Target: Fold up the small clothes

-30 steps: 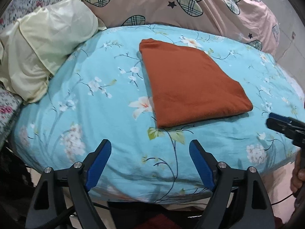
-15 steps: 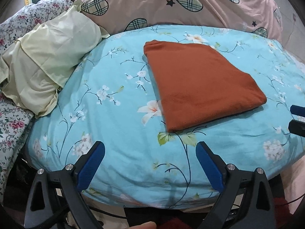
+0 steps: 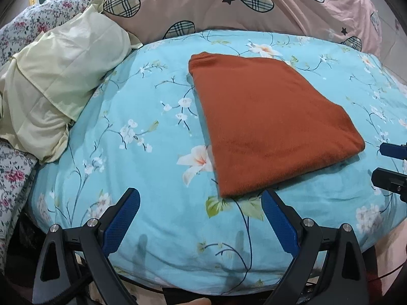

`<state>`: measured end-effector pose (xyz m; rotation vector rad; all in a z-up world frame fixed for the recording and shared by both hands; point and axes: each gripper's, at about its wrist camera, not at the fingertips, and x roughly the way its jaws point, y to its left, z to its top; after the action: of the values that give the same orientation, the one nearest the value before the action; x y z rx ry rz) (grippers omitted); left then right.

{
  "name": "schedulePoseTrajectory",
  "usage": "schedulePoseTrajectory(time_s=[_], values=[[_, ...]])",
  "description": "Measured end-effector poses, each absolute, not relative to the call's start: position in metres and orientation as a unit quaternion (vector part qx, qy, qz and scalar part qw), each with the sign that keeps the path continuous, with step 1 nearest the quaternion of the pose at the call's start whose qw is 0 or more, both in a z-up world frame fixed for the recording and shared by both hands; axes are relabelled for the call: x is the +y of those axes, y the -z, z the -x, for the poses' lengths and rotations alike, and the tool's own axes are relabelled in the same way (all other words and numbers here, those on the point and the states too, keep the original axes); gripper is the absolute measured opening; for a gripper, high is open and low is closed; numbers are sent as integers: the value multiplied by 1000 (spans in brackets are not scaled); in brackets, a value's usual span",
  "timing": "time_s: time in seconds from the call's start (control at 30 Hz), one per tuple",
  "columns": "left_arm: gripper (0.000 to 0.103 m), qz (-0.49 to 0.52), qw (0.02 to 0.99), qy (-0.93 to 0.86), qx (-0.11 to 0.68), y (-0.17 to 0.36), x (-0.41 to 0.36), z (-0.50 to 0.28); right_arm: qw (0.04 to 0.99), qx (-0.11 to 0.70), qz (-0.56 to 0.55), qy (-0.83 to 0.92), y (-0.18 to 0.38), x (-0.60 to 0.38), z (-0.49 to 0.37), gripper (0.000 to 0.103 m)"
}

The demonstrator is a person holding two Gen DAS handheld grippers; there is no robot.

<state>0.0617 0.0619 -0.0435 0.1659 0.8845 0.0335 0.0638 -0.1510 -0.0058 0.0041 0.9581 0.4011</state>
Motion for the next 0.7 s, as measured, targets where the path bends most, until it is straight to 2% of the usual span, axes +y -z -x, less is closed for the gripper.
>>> schedulePoseTrajectory(time_s=[0.37, 0.7], values=[[99, -92, 913, -27, 397, 13, 60, -67, 881, 430, 50, -191, -26, -145, -78, 101], [99, -98, 913, -34, 394, 12, 59, -69, 883, 424, 61, -194, -31, -142, -82, 102]])
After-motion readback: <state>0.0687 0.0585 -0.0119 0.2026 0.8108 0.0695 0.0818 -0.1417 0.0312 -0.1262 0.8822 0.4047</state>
